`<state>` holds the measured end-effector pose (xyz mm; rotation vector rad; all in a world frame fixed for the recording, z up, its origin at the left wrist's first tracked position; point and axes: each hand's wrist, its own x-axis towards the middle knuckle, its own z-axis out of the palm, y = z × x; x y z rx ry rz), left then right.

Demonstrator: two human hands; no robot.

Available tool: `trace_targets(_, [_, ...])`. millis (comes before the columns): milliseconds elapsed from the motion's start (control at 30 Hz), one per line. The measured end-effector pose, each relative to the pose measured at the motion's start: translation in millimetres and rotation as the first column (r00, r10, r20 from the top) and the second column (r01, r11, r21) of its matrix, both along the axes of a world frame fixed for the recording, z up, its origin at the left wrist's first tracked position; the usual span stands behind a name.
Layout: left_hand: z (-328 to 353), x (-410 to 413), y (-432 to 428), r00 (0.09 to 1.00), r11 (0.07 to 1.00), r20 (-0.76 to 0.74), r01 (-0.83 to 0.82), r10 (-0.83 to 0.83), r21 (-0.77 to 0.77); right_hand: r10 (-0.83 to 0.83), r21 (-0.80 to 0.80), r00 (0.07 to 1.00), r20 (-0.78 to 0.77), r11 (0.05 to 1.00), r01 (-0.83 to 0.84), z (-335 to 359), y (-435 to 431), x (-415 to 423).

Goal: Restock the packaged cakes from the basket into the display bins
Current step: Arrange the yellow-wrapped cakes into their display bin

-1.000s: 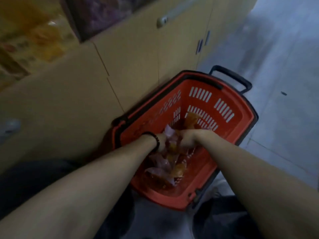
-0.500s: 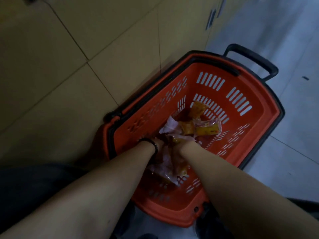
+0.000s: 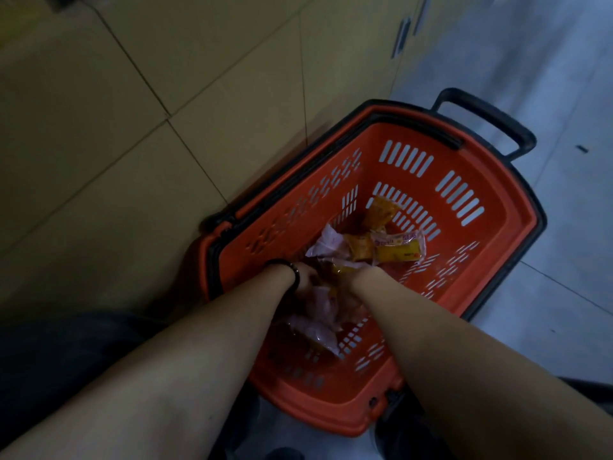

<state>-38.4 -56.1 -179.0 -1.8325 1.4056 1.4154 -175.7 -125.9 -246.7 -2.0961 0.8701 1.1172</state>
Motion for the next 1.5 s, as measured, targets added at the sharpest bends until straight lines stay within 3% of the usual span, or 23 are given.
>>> trace_targets(33, [2.5, -0.1, 0.5, 0.999, 1.000, -0.034, 0.012, -0.012, 0.012, 0.103, -0.031, 0.995, 0.008, 0.994, -0.103, 27.1, 8.9, -3.8])
trace_targets(100, [5.1, -1.2, 1.0, 0.996, 0.998, -0.068, 0.053, -0.051, 0.035, 0.075, -0.031, 0.997, -0.003, 0.997, -0.075, 63.4, 12.0, -3.0])
trace_targets(200, [17.0, -3.0, 2.9, 0.967, 0.971, -0.113, 0.219, -0.229, -0.095, 0.007, -0.102, 1.000, -0.023, 0.995, -0.009, 90.9, 1.8, -6.5])
trace_targets(233, [18.3, -5.7, 2.8, 0.970, 0.979, -0.145, 0.189, -0.198, -0.073, 0.037, -0.124, 0.997, -0.067, 0.991, -0.045, 99.6, -3.9, -6.4])
trace_targets(300, [14.9, -3.3, 8.2, 0.954, 0.979, -0.218, -0.194, 0.204, 0.066, 0.113, -0.192, 0.991, -0.078, 0.973, -0.126, 112.6, -16.9, -8.0])
trace_targets(333, [11.5, -2.2, -1.2, 0.953, 0.962, -0.138, -0.263, 0.271, 0.070, 0.116, -0.169, 0.990, -0.082, 0.977, -0.128, 112.3, -27.4, -8.2])
trace_targets(367, [-6.8, -1.4, -4.7, 0.995, 1.000, -0.093, -0.020, 0.021, 0.017, 0.088, -0.127, 0.993, -0.077, 0.987, -0.098, 121.2, -35.6, -9.8])
trace_targets(400, [-4.3, -0.6, -7.3, 0.997, 0.997, 0.027, 0.072, -0.072, -0.005, 0.062, -0.076, 0.995, -0.083, 0.995, -0.068, 123.2, -44.6, -11.2])
trace_targets(433, [-3.1, -2.1, -5.8, 0.987, 0.987, 0.026, -0.162, 0.162, 0.008, 0.006, -0.029, 0.996, -0.089, 1.000, -0.009, 132.6, -48.4, -13.2])
trace_targets(467, [6.4, -3.3, -4.7, 0.960, 0.960, 0.043, -0.279, 0.278, 0.008, -0.061, 0.001, 0.996, -0.070, 0.998, 0.061, 129.8, -55.0, -16.8])
trace_targets(567, [19.3, -3.3, -3.9, 0.995, 0.996, 0.043, -0.086, 0.086, 0.012, -0.251, 0.025, 0.966, -0.066, 0.967, 0.253, 130.5, -57.7, -22.3])
trace_targets(667, [34.0, -1.0, 0.2, 0.984, 0.987, 0.069, -0.163, 0.163, -0.003, -0.332, 0.055, 0.941, -0.072, 0.940, 0.336, 127.4, -55.7, -24.1])
trace_targets(833, [60.4, 4.8, 8.0, 0.987, 0.989, 0.069, -0.140, 0.143, -0.038, -0.362, 0.147, 0.925, -0.110, 0.915, 0.376, 153.9, -53.2, -27.1])
trace_targets(967, [95.7, 7.6, 9.7, 0.985, 0.988, 0.092, -0.144, 0.148, -0.053, -0.405, 0.072, 0.905, 0.125, 0.914, 0.399, 190.8, -55.6, -31.1])
trace_targets(1133, [156.3, 9.3, 14.3, 0.953, 0.952, -0.038, -0.301, 0.299, -0.052, -0.474, 0.119, 0.779, 0.410, 0.875, 0.469, 228.3, -52.4, -38.0])
trace_targets(1233, [180.3, 21.3, 19.6, 0.825, 0.831, -0.144, -0.555, 0.547, -0.020, -0.375, 0.043, 0.717, 0.588, 0.900, 0.435, 261.0, -47.6, -39.8])
trace_targets(1333, [206.6, 27.6, 26.8, 0.472, 0.545, -0.354, -0.826, 0.807, 0.141, -0.266, 0.017, 0.593, 0.760, 0.921, 0.390, 296.7, -42.0, -41.5])
trace_targets(1400, [223.2, 28.3, 33.8, 0.249, 0.391, -0.473, -0.892, 0.845, 0.228, -0.265, 0.062, 0.480, 0.836, 0.916, 0.397, 317.6, -34.1, -44.9])
trace_targets(1500, [242.2, 30.1, 47.9, 0.091, 0.317, -0.607, -0.907, 0.790, 0.277, -0.208, 0.058, 0.374, 0.904, 0.926, 0.373, 340.8, -18.4, -47.5])
